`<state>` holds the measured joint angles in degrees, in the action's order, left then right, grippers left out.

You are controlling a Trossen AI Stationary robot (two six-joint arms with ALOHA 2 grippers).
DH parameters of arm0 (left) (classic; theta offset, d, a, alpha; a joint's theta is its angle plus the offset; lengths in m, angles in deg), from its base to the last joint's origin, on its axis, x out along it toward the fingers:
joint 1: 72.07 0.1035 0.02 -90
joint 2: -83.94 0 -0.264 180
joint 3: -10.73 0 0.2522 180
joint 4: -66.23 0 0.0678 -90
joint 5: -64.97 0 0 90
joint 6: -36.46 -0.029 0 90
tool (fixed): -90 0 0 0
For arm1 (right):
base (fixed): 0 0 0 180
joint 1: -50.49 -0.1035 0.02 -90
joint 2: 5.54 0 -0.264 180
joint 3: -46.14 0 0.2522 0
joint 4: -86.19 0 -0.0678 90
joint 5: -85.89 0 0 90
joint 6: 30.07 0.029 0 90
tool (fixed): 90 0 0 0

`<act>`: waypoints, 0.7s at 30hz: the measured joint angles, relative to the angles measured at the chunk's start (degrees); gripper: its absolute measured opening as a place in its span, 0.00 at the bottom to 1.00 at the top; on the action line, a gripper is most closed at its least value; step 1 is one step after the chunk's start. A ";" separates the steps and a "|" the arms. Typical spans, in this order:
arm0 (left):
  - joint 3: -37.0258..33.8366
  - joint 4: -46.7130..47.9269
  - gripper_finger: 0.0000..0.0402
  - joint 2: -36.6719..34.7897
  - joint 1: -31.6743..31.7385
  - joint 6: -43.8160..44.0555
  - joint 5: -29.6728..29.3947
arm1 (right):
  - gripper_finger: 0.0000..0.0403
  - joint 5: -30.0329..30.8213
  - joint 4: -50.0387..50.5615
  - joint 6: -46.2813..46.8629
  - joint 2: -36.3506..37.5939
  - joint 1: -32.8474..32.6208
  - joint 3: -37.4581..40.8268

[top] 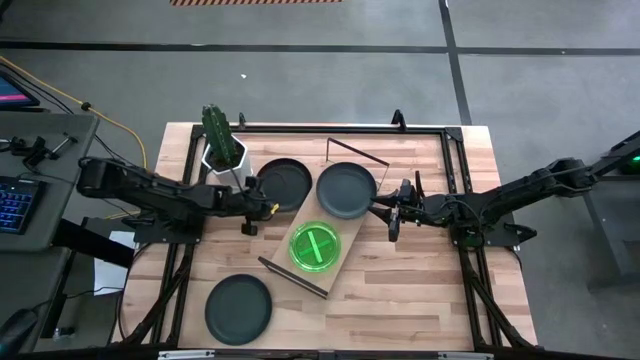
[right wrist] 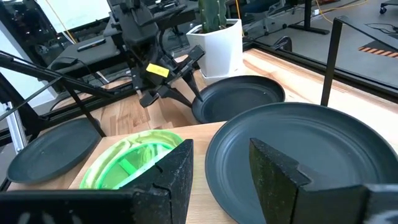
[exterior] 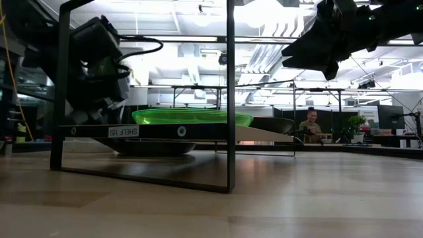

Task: Place and stack plates onto a shelf
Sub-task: Stack the top black plate on top of the black plate on the shelf

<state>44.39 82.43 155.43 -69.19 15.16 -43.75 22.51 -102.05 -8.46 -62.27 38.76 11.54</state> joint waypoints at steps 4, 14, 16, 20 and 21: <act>0.00 -0.36 0.26 2.31 0.70 0.02 -0.08 | 0.35 0.00 0.02 0.00 0.00 0.00 0.00; 0.96 -2.06 0.20 4.74 1.83 3.49 -1.62 | 0.35 0.02 0.21 0.00 0.00 0.00 0.02; 2.16 -0.73 0.12 3.85 1.87 5.10 -1.66 | 0.35 0.07 0.39 0.00 0.00 0.00 0.00; 5.57 3.41 0.03 1.36 1.68 8.73 -1.89 | 0.35 0.11 0.93 0.00 0.00 0.00 0.00; 6.24 4.36 0.03 0.75 1.28 8.90 -2.11 | 0.35 0.11 1.09 0.00 0.00 0.00 0.00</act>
<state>50.63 86.79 156.18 -67.91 24.06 -45.86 22.61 -100.97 -8.46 -62.27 38.76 11.54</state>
